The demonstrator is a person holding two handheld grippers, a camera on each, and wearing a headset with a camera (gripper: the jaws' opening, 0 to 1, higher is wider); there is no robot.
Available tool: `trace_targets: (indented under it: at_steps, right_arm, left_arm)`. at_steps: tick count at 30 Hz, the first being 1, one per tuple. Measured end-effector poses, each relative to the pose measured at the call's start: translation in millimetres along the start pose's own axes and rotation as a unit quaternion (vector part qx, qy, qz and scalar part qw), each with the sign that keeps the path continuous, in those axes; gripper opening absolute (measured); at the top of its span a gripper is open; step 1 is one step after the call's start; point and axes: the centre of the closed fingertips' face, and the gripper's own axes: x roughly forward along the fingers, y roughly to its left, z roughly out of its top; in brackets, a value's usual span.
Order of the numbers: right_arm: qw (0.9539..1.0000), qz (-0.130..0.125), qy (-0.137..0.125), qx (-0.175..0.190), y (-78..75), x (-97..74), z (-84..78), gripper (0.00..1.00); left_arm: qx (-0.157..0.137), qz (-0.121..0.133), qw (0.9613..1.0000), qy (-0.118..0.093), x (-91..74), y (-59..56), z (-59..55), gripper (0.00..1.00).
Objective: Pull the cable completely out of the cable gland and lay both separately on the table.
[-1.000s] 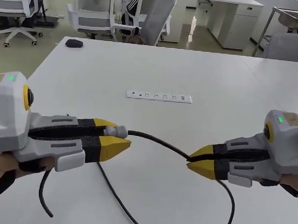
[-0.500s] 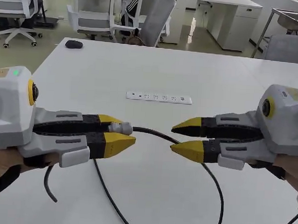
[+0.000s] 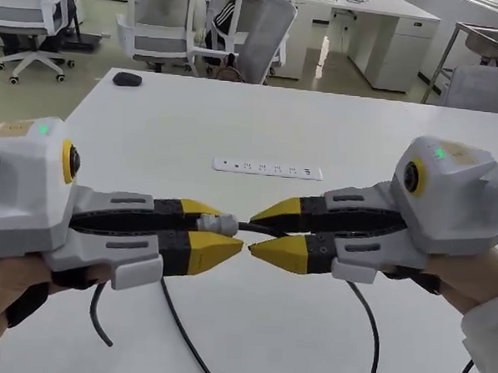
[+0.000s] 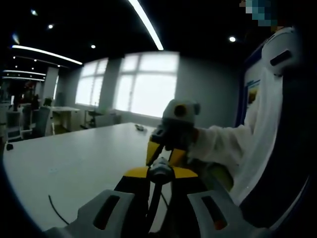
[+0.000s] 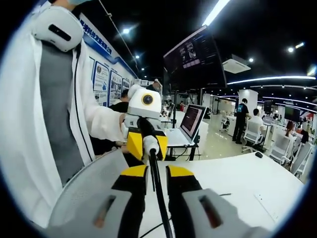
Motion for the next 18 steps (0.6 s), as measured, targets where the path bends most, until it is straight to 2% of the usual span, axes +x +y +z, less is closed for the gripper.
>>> trace_targets:
  at_steps: [3, 18]
  right_arm:
    - [0.9999, 0.011, -0.006, -0.006, 3.2, 1.2, 2.5, 0.05]
    - [1.0, 0.002, -0.007, 0.004, -4.9, -0.5, -3.9, 0.03]
  left_arm:
    - [-0.001, -0.003, 1.0, 0.001, 0.1, -1.2, -1.8, 0.17]
    - [-0.013, 0.001, 0.9999, -0.002, -4.0, 7.4, -4.0, 0.17]
